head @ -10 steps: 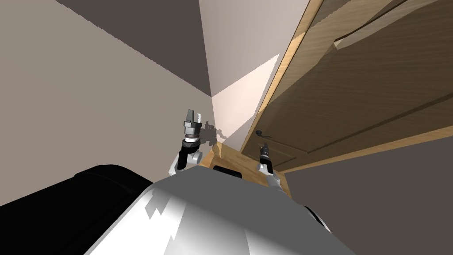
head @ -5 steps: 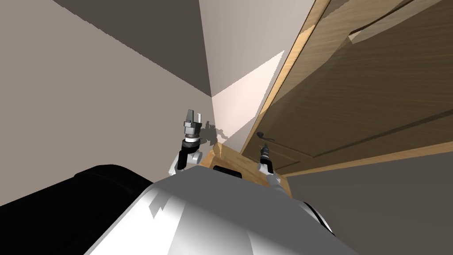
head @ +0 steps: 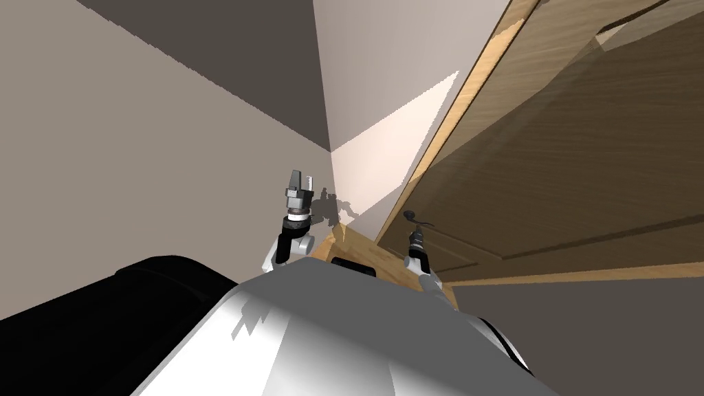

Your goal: Pull the door open

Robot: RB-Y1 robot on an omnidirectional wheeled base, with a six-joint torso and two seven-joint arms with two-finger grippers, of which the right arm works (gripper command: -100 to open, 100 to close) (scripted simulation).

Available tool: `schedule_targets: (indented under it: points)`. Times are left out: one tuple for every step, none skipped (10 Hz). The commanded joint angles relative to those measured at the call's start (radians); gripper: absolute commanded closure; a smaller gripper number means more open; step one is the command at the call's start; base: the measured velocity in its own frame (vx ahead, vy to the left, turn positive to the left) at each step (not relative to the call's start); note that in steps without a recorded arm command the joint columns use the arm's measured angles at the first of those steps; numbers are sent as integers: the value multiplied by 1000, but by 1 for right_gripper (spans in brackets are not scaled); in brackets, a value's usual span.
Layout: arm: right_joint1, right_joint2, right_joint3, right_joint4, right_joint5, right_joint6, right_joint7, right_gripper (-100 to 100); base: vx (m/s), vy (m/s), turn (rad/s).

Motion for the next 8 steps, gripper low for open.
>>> schedule_targets:
  points:
    - [27,-26,-9,-4,-5,-10,-27,-100,199,-29,184]
    - [27,-26,-9,7,-5,-10,-27,-100,151,-15,68]
    - [27,-26,-9,-4,-5,-10,-27,-100,58,6,-22]
    - [47,-57,-18,9,-10,-25,-58,-100,129,4,162]
    - [47,-57,-18,9,-10,-25,-58,-100,158,-17,114]
    - [47,-57,-18,9,-10,-25,-58,-100,82,-8,14]
    - [63,-83,-26,20,-15,-37,-84,-100,146,-21,145]
    - [68,-91,-28,23,-16,-41,-92,-100,198,-11,134]
